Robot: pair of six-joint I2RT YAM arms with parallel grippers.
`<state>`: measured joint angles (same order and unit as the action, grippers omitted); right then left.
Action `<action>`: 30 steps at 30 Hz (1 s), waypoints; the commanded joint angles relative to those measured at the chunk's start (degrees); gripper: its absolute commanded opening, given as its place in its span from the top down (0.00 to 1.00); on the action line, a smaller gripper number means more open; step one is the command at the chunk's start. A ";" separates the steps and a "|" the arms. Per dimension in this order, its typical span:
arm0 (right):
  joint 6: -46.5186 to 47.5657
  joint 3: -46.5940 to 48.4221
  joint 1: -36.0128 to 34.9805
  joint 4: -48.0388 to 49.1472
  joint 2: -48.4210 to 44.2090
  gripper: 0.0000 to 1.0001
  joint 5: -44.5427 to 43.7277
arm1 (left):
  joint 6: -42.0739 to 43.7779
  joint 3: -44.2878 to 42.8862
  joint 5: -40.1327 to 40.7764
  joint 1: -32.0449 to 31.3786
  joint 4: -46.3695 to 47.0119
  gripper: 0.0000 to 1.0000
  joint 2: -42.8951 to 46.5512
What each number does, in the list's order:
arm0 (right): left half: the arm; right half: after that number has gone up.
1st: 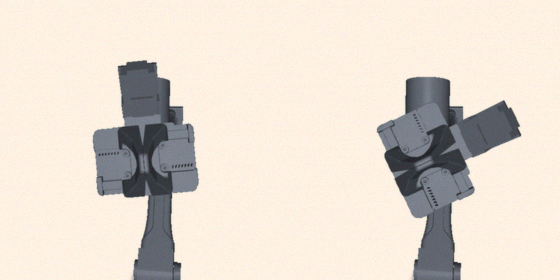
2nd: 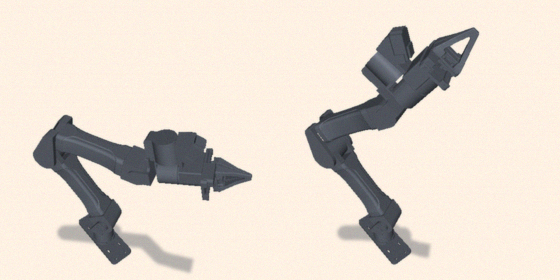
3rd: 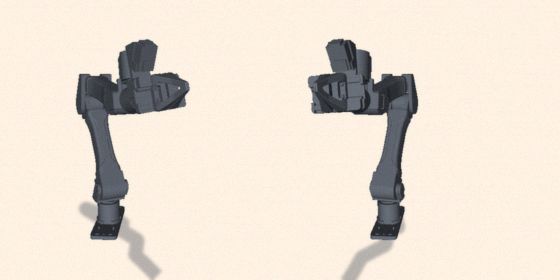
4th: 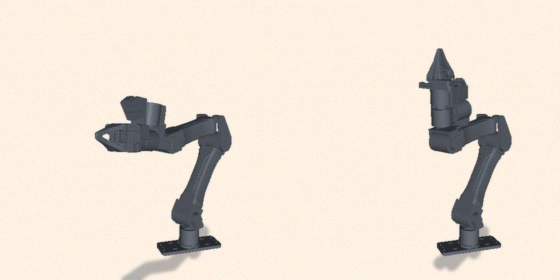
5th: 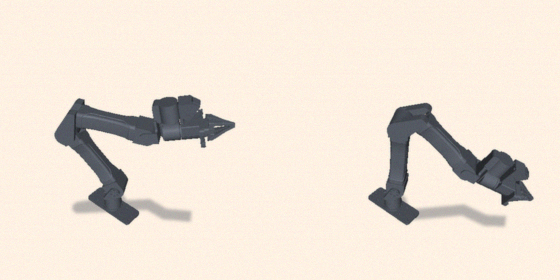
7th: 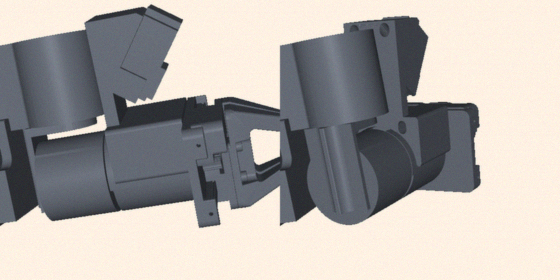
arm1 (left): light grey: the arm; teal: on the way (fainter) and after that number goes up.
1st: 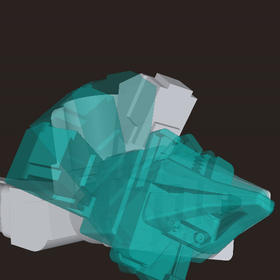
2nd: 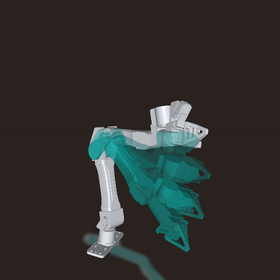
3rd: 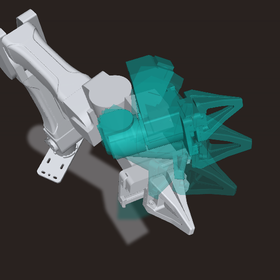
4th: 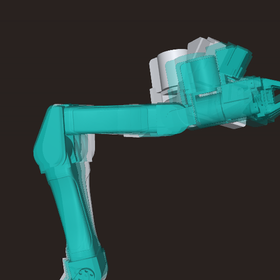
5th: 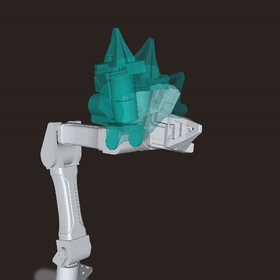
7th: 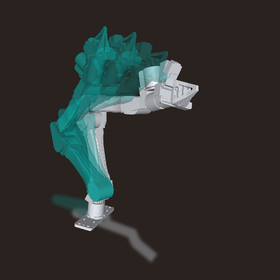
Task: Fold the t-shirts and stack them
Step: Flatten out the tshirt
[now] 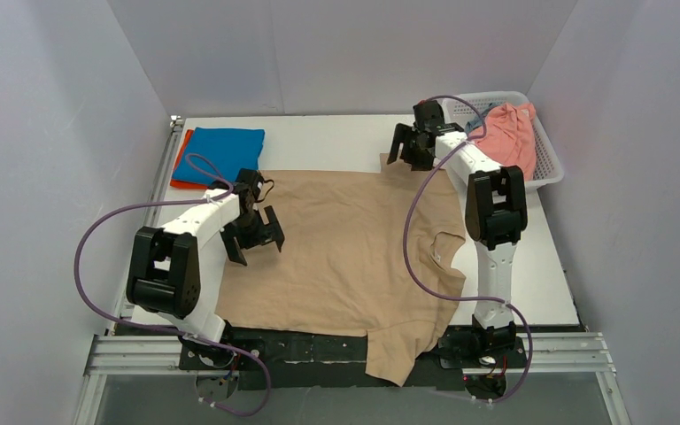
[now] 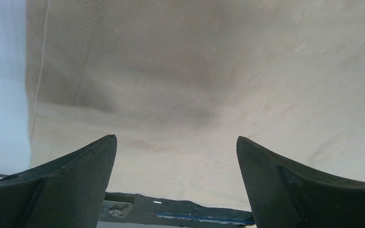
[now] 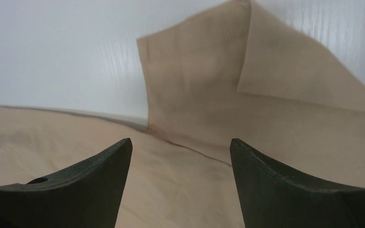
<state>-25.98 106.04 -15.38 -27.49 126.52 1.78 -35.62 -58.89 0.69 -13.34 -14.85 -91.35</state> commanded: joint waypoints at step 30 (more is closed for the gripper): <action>5.29 27.32 6.86 -1.56 15.38 0.20 -5.13 | -2.54 11.70 -6.76 8.36 0.07 0.02 -0.88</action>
<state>-25.54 129.99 -8.69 -31.92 144.62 -0.54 -38.79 -49.98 -6.07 -5.06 -9.76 -90.72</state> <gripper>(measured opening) 0.803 0.981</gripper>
